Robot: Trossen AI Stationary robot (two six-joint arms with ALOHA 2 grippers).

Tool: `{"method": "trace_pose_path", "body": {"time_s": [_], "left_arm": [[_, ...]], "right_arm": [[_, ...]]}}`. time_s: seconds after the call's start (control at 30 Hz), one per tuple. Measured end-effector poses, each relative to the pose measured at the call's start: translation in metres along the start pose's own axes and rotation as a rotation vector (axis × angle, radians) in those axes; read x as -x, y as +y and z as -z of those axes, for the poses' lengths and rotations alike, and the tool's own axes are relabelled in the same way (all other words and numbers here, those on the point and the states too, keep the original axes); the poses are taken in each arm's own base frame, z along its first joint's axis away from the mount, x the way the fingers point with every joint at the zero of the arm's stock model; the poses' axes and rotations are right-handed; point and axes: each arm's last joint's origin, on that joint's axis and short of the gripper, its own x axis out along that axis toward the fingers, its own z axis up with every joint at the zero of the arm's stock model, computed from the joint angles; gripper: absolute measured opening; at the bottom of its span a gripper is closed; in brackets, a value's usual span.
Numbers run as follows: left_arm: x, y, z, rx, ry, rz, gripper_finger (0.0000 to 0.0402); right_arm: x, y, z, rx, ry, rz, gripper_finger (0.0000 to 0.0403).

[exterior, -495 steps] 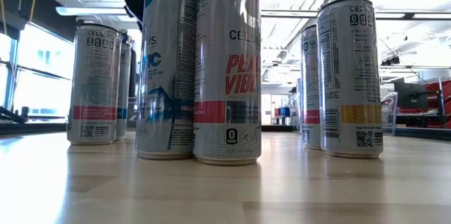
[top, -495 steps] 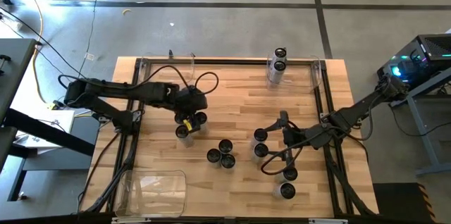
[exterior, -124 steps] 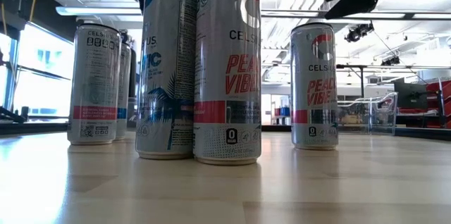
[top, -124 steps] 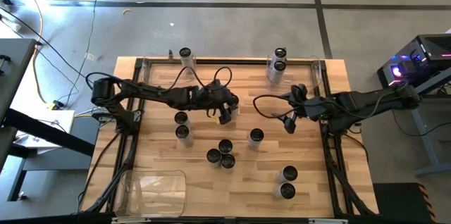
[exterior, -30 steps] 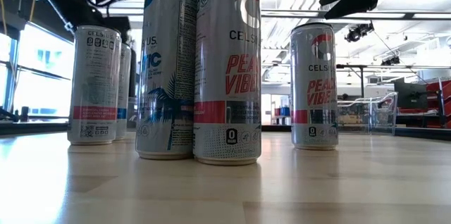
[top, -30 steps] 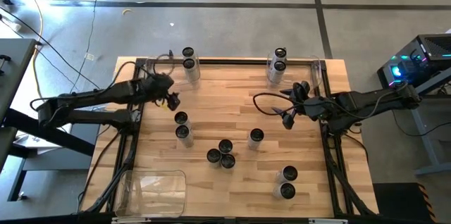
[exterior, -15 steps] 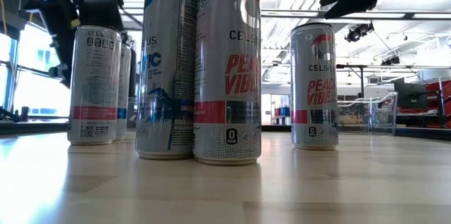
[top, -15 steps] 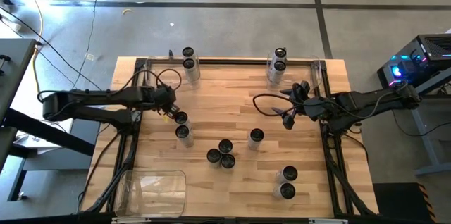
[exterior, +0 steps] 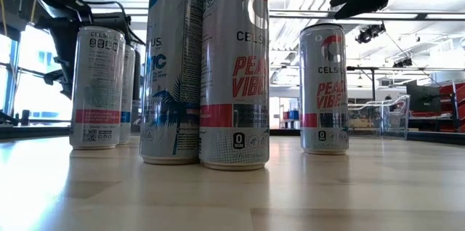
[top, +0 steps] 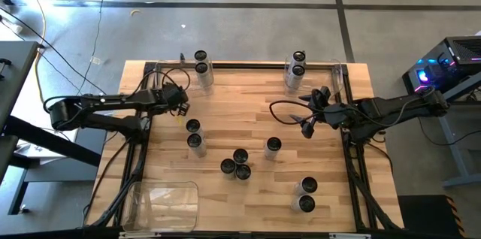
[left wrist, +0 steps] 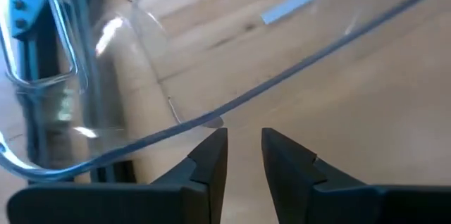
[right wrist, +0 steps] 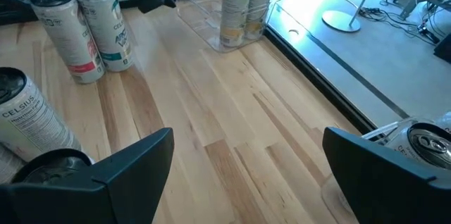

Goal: Sort soda cans
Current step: Adjust the top left transparent bin, then put the white-pink soda can into the bottom left transparent bin

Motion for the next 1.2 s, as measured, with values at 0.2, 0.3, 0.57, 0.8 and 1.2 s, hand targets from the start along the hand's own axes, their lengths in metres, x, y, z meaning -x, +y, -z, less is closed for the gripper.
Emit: {"method": "trace_pose_path", "body": {"time_s": [0.2, 0.3, 0.57, 0.8, 1.2], "left_arm": [[-0.007, 0.003, -0.01, 0.006, -0.039, -0.015, 0.007], [-0.008, 0.005, -0.012, 0.0, -0.047, -0.016, 0.0067], [-0.005, 0.005, -0.013, -0.003, -0.067, -0.014, 0.0064], [0.01, 0.005, -0.013, 0.015, -0.146, 0.046, 0.0064], [0.047, 0.014, -0.012, 0.092, -0.315, 0.219, 0.0064]], "right_arm": [[0.0, 0.0, 0.0, 0.0, 0.0, 0.0, 0.0359], [0.0, 0.0, 0.0, 0.0, 0.0, 0.0, 0.0359], [0.0, 0.0, 0.0, 0.0, 0.0, 0.0, 0.0359], [0.0, 0.0, 0.0, -0.008, 0.0, 0.0, 0.0359], [-0.001, -0.001, 0.0, -0.029, 0.0, 0.005, 0.0359]]}}
